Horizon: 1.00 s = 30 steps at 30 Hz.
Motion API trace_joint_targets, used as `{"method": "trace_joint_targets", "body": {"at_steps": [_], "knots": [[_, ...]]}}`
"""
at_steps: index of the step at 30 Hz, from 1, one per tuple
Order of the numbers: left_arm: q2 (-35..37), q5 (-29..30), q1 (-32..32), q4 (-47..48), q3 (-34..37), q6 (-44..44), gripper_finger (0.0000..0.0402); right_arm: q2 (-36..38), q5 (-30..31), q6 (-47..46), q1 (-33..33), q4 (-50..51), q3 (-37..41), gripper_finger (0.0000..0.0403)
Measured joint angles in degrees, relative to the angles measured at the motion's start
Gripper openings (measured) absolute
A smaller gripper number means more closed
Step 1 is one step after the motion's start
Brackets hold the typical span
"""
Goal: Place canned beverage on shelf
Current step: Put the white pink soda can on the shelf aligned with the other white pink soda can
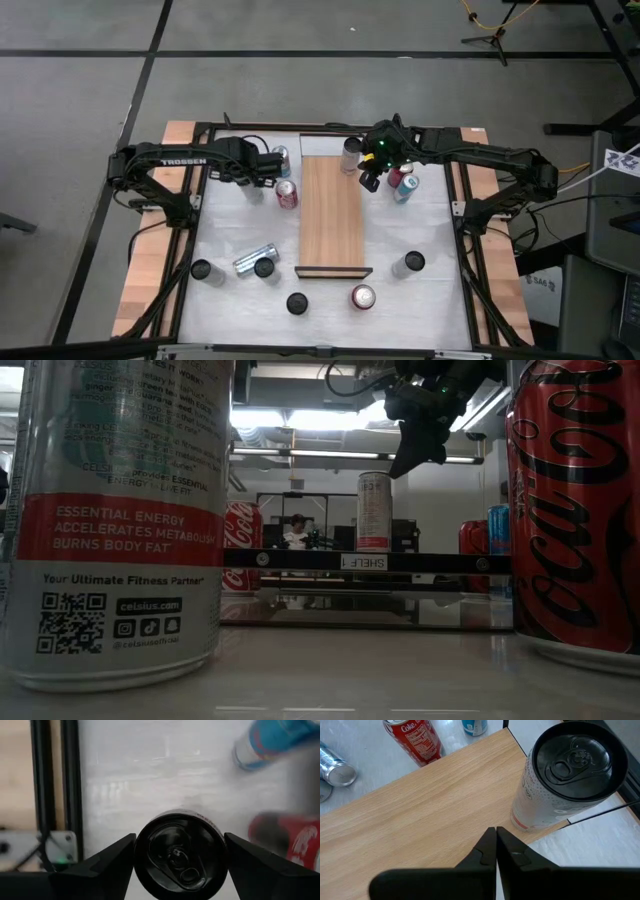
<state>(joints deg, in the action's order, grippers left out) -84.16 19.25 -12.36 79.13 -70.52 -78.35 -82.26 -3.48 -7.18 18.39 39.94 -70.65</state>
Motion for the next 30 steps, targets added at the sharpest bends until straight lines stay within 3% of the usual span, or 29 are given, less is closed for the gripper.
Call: {"method": "trace_joint_targets", "body": {"at_steps": [6, 22, 30], "knots": [[0.0, -0.3, 0.0, 0.0, 0.0, -10.1, 0.0270, 0.0, 0.0, 0.0, 0.0, 0.0, 0.0, 0.0001], [0.0, 0.9, 0.0, -0.3, 0.1, -4.3, 0.0273, 0.0, 0.0, 0.0, 0.0, 0.0, 0.0, 0.0001], [-0.1, 2.3, 0.0, -0.4, 0.1, -2.6, 0.0320, 0.0, 0.0, 0.0, 0.0, 0.0, 0.0, 0.0001]]}}
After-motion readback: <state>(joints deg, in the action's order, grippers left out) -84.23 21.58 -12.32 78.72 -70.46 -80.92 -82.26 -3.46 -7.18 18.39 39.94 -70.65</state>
